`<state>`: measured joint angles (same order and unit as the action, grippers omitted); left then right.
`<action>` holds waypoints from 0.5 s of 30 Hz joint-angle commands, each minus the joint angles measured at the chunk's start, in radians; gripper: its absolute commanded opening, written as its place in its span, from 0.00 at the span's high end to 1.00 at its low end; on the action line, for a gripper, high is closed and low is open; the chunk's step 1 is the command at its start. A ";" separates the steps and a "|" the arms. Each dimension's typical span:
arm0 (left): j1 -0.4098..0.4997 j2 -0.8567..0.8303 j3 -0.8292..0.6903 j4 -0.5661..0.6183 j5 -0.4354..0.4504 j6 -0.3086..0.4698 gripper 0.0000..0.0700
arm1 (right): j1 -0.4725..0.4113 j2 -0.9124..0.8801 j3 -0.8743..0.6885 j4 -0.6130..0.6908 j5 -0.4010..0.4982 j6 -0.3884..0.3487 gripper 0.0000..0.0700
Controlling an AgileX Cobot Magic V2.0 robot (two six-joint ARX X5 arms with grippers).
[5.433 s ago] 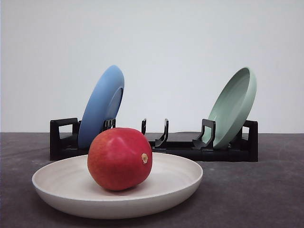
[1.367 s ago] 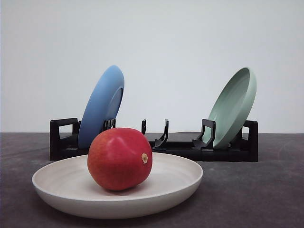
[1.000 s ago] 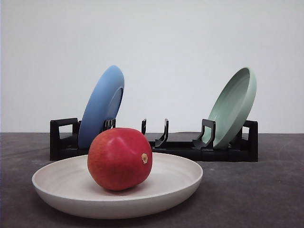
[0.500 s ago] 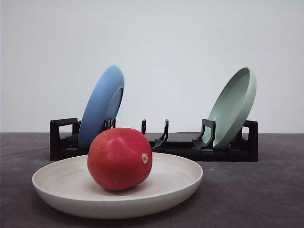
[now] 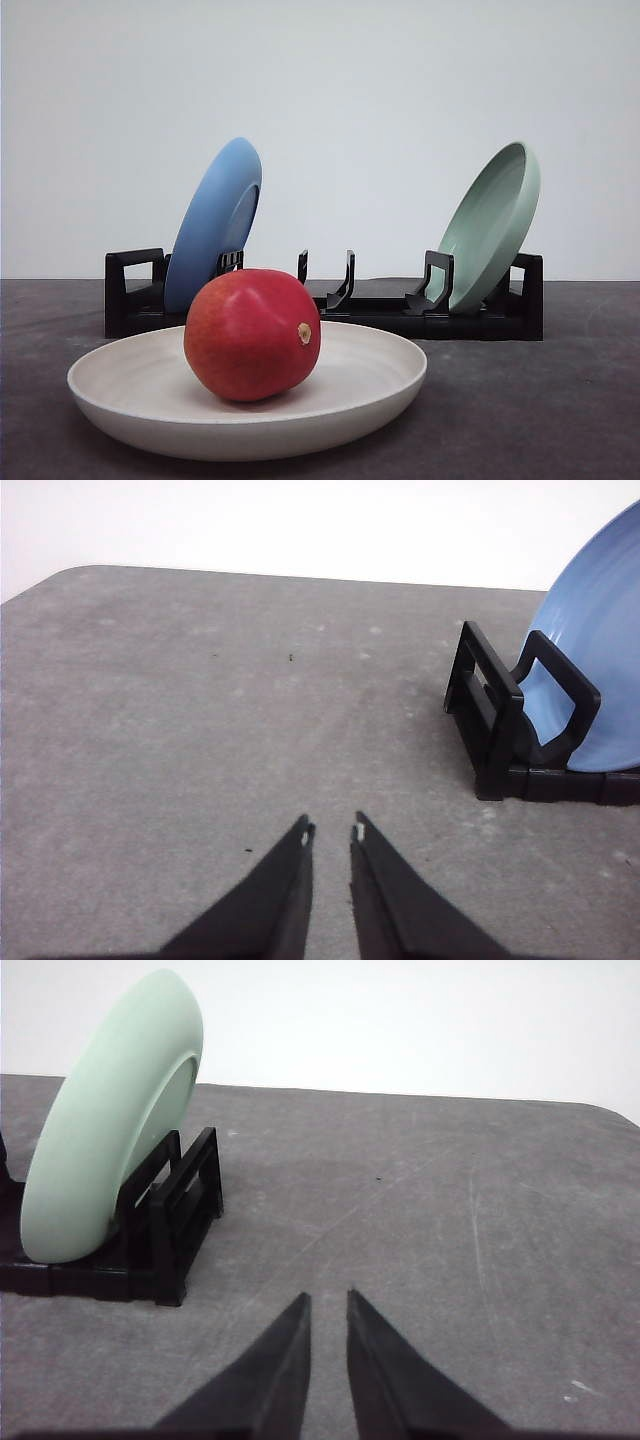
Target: Place pomegranate in white plate
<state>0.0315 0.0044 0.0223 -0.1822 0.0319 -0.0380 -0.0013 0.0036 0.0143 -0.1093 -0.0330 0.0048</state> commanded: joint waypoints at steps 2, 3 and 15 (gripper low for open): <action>0.000 -0.001 -0.010 0.002 0.001 0.002 0.93 | -0.002 0.000 -0.004 0.008 0.001 0.011 0.91; 0.000 -0.001 -0.010 0.002 0.001 0.002 0.93 | -0.002 0.000 -0.004 0.008 0.001 0.011 0.91; 0.000 -0.001 -0.010 0.002 0.001 0.002 0.93 | -0.002 0.000 -0.004 0.008 0.001 0.011 0.91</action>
<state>0.0315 0.0044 0.0223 -0.1825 0.0319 -0.0380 -0.0013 0.0036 0.0147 -0.1093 -0.0330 0.0044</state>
